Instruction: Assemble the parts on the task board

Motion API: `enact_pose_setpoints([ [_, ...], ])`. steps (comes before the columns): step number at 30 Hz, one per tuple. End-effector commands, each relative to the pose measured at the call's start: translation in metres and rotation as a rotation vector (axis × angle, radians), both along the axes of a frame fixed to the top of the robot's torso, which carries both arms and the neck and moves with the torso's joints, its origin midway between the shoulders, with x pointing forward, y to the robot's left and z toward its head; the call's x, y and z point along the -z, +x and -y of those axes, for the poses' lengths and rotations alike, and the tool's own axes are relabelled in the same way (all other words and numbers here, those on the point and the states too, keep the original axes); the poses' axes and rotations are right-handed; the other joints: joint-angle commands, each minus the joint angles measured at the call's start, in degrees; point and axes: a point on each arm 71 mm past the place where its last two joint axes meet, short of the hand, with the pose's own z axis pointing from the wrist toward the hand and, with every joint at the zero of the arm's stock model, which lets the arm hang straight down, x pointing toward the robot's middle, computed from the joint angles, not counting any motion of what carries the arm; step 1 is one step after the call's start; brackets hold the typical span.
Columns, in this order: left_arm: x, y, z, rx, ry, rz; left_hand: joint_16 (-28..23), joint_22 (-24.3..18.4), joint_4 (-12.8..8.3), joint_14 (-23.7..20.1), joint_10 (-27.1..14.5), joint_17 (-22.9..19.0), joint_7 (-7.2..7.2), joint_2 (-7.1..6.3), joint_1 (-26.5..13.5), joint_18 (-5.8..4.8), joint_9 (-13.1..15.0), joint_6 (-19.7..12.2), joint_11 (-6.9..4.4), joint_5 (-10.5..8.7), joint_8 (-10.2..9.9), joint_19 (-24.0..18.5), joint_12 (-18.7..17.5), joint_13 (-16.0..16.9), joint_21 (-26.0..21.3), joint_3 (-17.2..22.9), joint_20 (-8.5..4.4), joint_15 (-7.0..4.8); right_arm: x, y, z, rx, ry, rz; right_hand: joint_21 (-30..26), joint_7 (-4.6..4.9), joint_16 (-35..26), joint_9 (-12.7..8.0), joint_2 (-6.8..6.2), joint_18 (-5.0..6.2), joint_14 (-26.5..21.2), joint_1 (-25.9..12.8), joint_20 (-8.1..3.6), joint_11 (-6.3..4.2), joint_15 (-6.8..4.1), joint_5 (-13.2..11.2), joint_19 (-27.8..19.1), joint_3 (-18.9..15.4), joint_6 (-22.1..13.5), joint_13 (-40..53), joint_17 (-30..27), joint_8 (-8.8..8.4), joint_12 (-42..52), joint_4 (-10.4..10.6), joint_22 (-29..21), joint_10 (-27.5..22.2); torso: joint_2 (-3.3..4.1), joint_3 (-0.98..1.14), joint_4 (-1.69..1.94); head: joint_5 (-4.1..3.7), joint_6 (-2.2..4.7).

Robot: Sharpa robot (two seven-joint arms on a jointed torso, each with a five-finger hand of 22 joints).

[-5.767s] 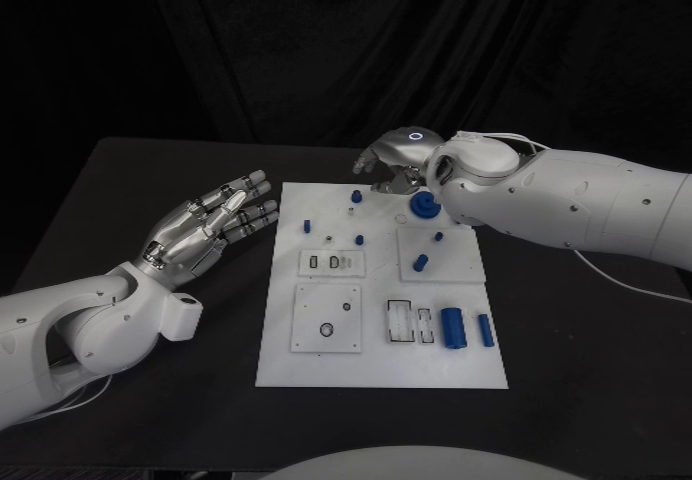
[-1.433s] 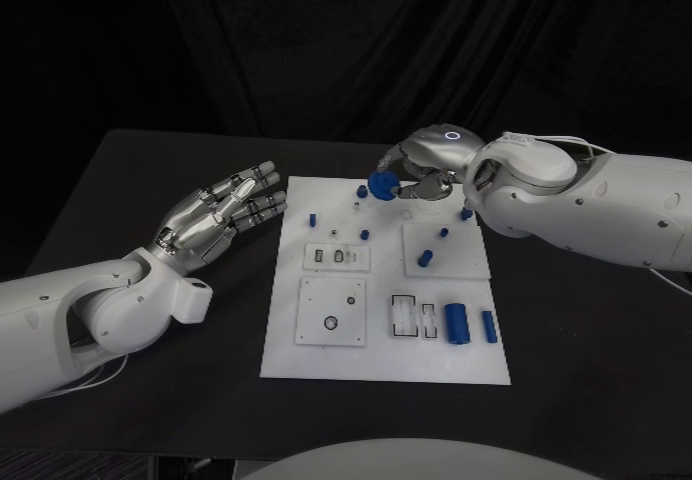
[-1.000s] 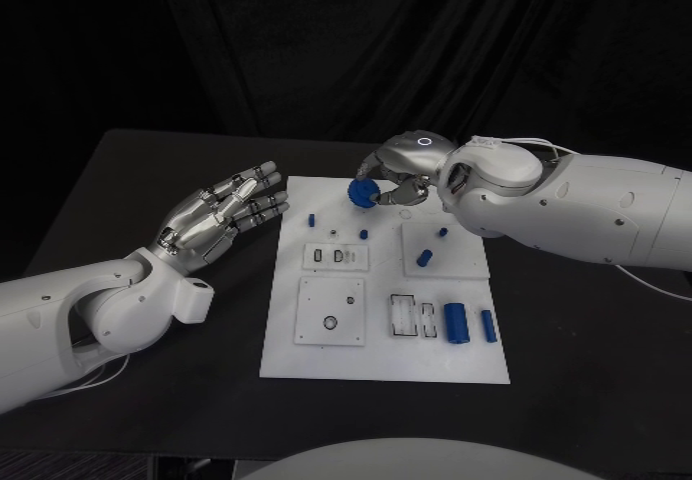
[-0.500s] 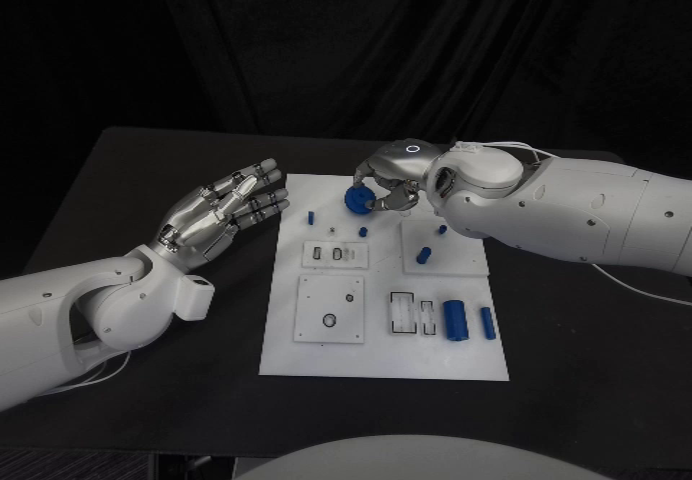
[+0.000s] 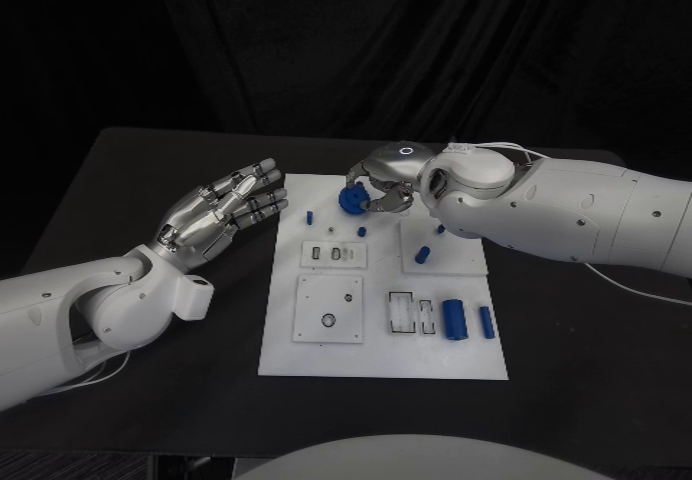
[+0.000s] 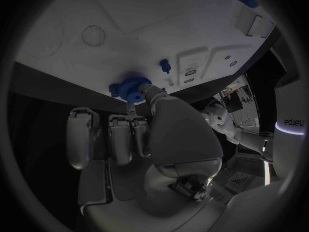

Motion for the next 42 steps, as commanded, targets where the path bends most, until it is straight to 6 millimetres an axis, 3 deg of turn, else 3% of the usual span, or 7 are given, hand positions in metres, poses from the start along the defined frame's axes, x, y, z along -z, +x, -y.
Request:
enact_pose_setpoints([
  [1, -0.001, 0.0, 0.001, 0.008, -0.018, 0.007, 0.33, 0.05, 0.1, 0.45, 0.02, 0.09, 0.16, 0.03, 0.39, -0.45, 0.06, -0.02, 0.22, 0.39, 0.24, 0.27, 0.21, 0.03, 0.17, 0.38, 0.06, 0.15, 0.003, 0.0, -0.001, -0.002, -0.015, -0.01, -2.44, -0.51, 0.17, -2.46, -0.76, 1.46, 6.06, -0.01, -0.13, -0.59, -0.15, -0.97, -1.46, 0.4, -1.35, 15.08, 15.1, -2.4, 0.15, -0.05, 11.3, 5.97, -0.03, -0.07, -0.02, -0.21, -0.03],
  [9, 0.0, 0.0, 0.002, 0.011, -0.016, 0.003, 0.31, 0.04, 0.07, 0.38, -0.16, 0.08, 0.0, -0.01, 0.38, -0.48, 0.02, -0.28, 0.27, 0.39, 0.16, 0.25, 0.05, -0.02, 0.14, 0.45, 0.06, 0.18, 0.004, 0.001, -0.002, 0.012, -0.024, -0.016, -4.84, -2.16, 0.17, -8.91, -0.55, 1.9, 6.06, 0.85, -1.11, -1.81, -1.21, -2.59, -2.58, 0.46, -6.9, 15.08, 15.1, -7.08, 0.15, -0.92, 10.64, 5.97, -0.05, -0.09, 0.08, -0.3, -0.15],
  [19, 0.0, 0.0, 0.001, 0.01, -0.015, 0.0, 0.34, 0.04, 0.07, 0.42, -0.21, 0.08, -0.02, -0.01, 0.37, -0.49, 0.01, -0.29, 0.28, 0.39, 0.15, 0.25, 0.01, -0.03, 0.14, 0.47, 0.06, 0.19, 0.001, 0.002, 0.003, 0.026, 0.008, 0.017, -6.36, -2.16, 0.17, -11.22, -0.21, 2.21, 6.06, 1.63, -1.38, -2.01, -1.46, -2.0, -3.4, 1.01, -8.89, 15.08, 15.1, -7.3, 0.15, -1.73, 10.24, 5.97, -0.01, -0.04, 0.02, 0.08, -0.29],
  [26, -0.001, -0.003, -0.003, 0.002, -0.014, 0.001, 0.39, 0.04, 0.06, 0.48, -0.24, 0.09, -0.01, -0.01, 0.37, -0.5, 0.03, -0.17, 0.29, 0.39, 0.16, 0.27, 0.01, -0.03, 0.15, 0.5, 0.06, 0.21, -0.026, -0.005, 0.025, 0.004, 0.093, 0.113, -4.39, -0.42, 0.17, -9.63, -0.09, 1.65, 6.06, -0.2, -0.8, -0.84, -0.65, -2.91, -1.66, 0.17, 0.7, 15.08, 15.1, -5.28, 0.15, -0.35, 11.02, 5.97, -0.03, -0.03, 0.03, 0.29, 0.06],
  [31, -0.001, -0.004, -0.005, -0.004, -0.012, 0.0, 0.39, 0.04, 0.06, 0.48, -0.24, 0.09, -0.01, -0.01, 0.37, -0.5, 0.03, -0.17, 0.29, 0.39, 0.16, 0.27, 0.01, -0.03, 0.15, 0.5, 0.06, 0.21, -0.055, -0.015, 0.06, 0.063, 0.07, 0.118, -4.2, -0.05, 0.17, -9.66, -0.11, 1.59, 6.06, -2.09, -0.33, -0.44, -0.26, -7.84, -1.25, -1.27, 7.13, 15.08, 15.1, -3.67, 0.15, 1.7, 11.16, 5.97, -0.07, -0.02, -0.04, 0.91, 0.16],
  [35, -0.002, -0.005, -0.005, -0.007, -0.01, -0.001, 0.44, 0.05, 0.04, 0.54, -0.17, 0.1, 0.01, -0.03, 0.36, -0.51, 0.05, -0.01, 0.29, 0.4, 0.19, 0.32, 0.1, -0.01, 0.18, 0.54, 0.05, 0.22, -0.071, -0.022, 0.091, 0.143, 0.042, 0.093, -4.83, -0.07, 0.17, -9.89, 0.0, 1.7, 6.06, -2.9, -0.23, -0.32, -0.18, -11.22, -1.56, -2.18, 8.24, 15.08, 15.1, -3.97, 0.15, 2.75, 11.0, 5.97, -0.12, -0.02, -0.21, 0.5, -0.21],
  [42, -0.001, -0.004, 0.0, 0.008, -0.016, -0.001, 0.44, 0.05, 0.04, 0.54, -0.17, 0.1, 0.01, -0.03, 0.36, -0.51, 0.05, -0.01, 0.29, 0.4, 0.19, 0.32, 0.1, -0.01, 0.18, 0.54, 0.05, 0.22, -0.077, -0.035, 0.148, 0.279, 0.066, 0.051, -1.46, -0.13, 0.17, -9.99, -0.33, 0.93, 6.06, -1.0, -0.39, -0.49, -0.35, -11.62, 0.55, -2.45, 9.46, 15.08, 15.1, -4.16, 0.15, 1.88, 12.09, 5.97, -0.18, -0.09, -0.18, 0.07, 0.08],
])
